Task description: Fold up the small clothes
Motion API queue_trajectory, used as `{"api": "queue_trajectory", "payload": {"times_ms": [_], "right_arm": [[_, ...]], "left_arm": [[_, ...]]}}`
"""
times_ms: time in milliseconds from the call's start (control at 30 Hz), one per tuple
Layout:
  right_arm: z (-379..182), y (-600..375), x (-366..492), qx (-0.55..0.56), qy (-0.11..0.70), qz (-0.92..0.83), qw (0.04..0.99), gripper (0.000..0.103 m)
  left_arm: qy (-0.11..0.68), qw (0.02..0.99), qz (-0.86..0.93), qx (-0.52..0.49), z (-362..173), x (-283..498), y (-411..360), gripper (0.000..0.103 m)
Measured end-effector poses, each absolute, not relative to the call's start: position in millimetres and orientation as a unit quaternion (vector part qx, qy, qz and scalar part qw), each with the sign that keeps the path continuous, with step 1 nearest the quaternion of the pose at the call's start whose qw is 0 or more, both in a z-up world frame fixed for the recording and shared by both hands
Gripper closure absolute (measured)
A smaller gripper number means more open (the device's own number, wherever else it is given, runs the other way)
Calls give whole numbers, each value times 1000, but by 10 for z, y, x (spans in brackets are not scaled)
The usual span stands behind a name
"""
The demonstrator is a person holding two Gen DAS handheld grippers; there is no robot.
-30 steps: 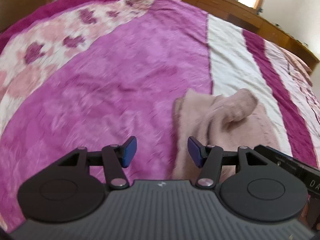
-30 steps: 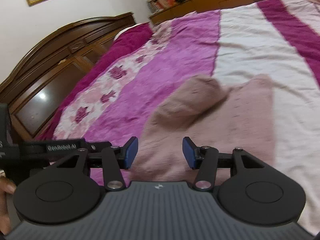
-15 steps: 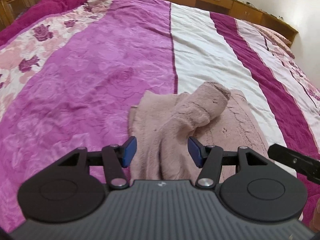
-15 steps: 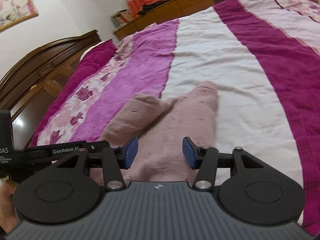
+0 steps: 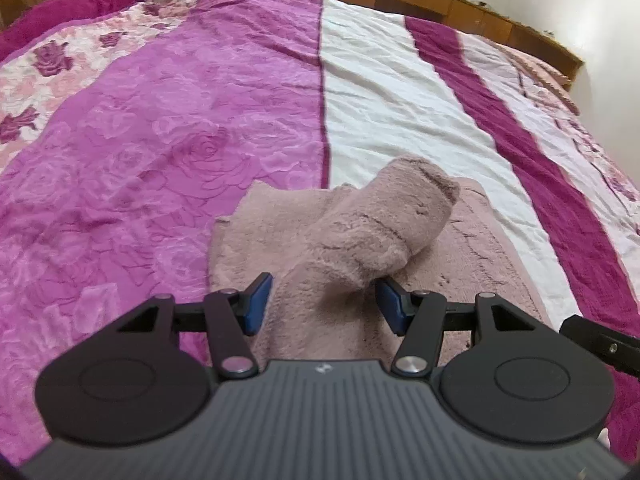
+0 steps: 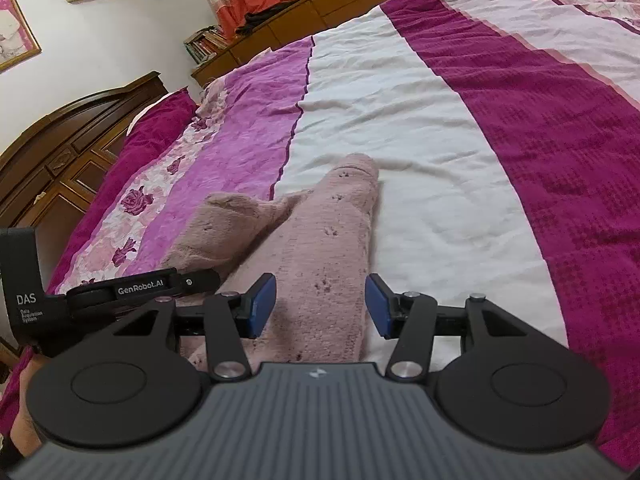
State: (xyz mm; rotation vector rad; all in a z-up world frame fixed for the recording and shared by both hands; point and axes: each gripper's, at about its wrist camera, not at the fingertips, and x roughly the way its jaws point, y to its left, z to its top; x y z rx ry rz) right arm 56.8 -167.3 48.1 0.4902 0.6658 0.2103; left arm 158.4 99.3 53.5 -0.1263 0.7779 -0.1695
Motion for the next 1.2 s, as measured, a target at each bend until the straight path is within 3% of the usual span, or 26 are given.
{"api": "queue_trajectory", "payload": {"times_ms": [167,233,333,500,633,833,1200], "right_arm": [[430,-1688,588,242,327,99,908,46],[416,-1689,598,244,328,99,907,46],[402,-1664,610,240,325,95,910,46],[404,-1537,658,220,318,109,916,46],[379,-1335,682,196,321,141,916,46],[320,-1180,665,153,313,140,927,45],[235,-1239,692,169,327,135,920,40]], "left_arm": [[365,925,-91,-62,494,1596,980,51],[356,930,-74,-57,495,1586,977,78],[339,935,-69,-75,542,1558,1023,84],[295,951,-51,-82,754,1457,1118,85],[350,932,-13,-91,609,1672,1270,83],[373,917,0,-145,435,1681,1495,62],[371,915,21,-160,536,1721,1682,64]]}}
